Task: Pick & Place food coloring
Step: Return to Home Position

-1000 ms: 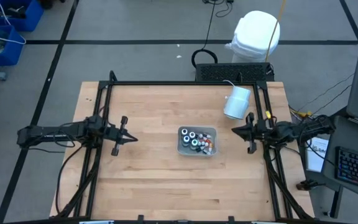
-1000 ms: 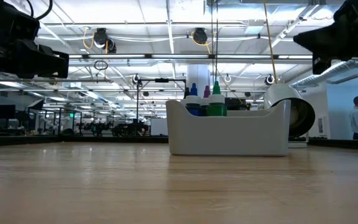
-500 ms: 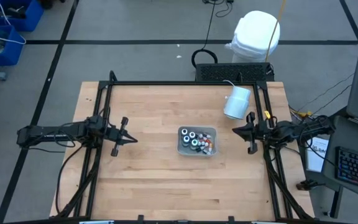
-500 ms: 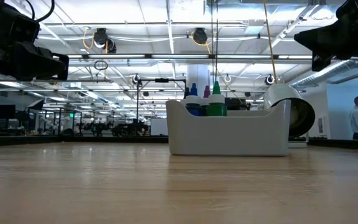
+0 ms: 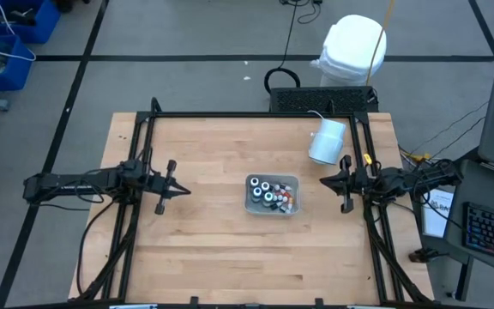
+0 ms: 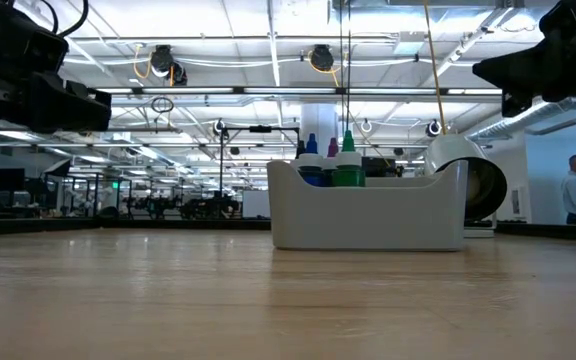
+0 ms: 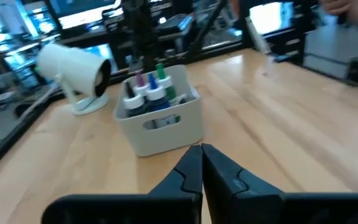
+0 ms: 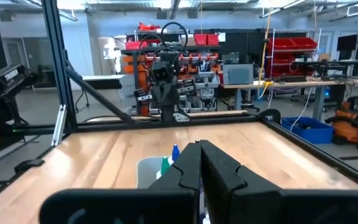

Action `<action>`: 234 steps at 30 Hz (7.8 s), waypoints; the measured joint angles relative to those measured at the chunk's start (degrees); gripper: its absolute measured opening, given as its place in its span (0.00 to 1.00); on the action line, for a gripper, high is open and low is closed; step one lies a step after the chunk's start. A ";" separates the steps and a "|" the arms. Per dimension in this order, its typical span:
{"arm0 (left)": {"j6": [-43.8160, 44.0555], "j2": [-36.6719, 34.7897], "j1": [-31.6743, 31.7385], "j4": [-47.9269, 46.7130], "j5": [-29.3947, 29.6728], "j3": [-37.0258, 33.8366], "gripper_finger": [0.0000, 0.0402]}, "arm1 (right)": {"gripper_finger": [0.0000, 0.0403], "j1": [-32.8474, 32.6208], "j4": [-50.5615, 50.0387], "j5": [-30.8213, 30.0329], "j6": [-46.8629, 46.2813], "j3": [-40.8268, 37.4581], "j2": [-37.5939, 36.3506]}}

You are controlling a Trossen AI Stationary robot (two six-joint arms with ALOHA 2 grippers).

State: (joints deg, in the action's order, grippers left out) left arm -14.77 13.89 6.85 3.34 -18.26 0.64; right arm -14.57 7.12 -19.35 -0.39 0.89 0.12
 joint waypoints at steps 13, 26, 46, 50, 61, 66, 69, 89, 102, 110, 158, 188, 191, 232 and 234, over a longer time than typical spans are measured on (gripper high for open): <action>8.08 0.00 0.00 0.05 5.31 -0.02 0.11 | 0.00 0.00 1.44 -0.04 2.66 -0.02 0.00; 8.27 0.00 0.00 0.66 5.31 -0.04 0.10 | 0.00 0.00 1.44 -0.04 2.63 -0.02 0.00; 8.23 0.00 0.00 0.76 5.31 -0.04 0.10 | 0.00 0.00 1.41 -0.02 2.63 -0.02 0.00; 8.20 0.00 0.00 0.76 5.31 -0.04 0.10 | 0.00 0.00 1.41 -0.02 2.61 -0.02 0.00; 8.16 0.00 0.00 0.76 5.33 -0.04 0.10 | 0.00 0.00 1.41 -0.02 2.62 -0.02 0.00; 8.16 0.00 0.00 0.76 5.33 -0.04 0.10 | 0.00 0.00 1.41 -0.01 2.62 -0.02 0.00; 8.16 0.00 0.00 0.76 5.33 -0.04 0.10 | 0.00 0.00 1.41 -0.02 2.61 -0.02 0.00; 8.18 0.00 0.00 0.76 5.33 -0.04 0.10 | 0.00 0.00 1.41 0.00 2.61 -0.02 0.00; 8.20 0.00 0.00 0.76 5.33 -0.04 0.10 | 0.00 0.00 1.41 -0.01 2.61 -0.02 0.02; 8.20 0.00 0.00 0.76 5.33 -0.04 0.10 | 0.00 0.00 1.41 0.00 2.61 -0.02 0.01; 8.20 0.00 -0.02 0.73 5.33 -0.04 0.10 | 0.00 0.00 1.41 0.00 2.62 -0.02 0.02; 8.18 -0.02 -0.01 0.76 5.33 -0.04 0.10 | 0.00 0.00 1.41 -0.02 2.61 -0.03 0.02; 8.20 -0.02 -0.02 0.75 5.33 -0.04 0.10 | 0.00 -0.02 1.41 -0.02 2.61 -0.02 0.02; 8.20 -0.02 0.00 0.73 5.33 -0.04 0.10 | 0.00 0.00 1.41 0.00 2.61 -0.04 0.02; 8.20 -0.02 0.00 0.73 5.33 -0.04 0.10 | 0.00 -0.02 1.41 0.00 2.61 -0.03 0.02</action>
State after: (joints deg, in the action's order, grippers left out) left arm -6.57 13.87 6.85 4.08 -12.93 0.60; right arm -14.59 8.54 -19.36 2.22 0.86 0.14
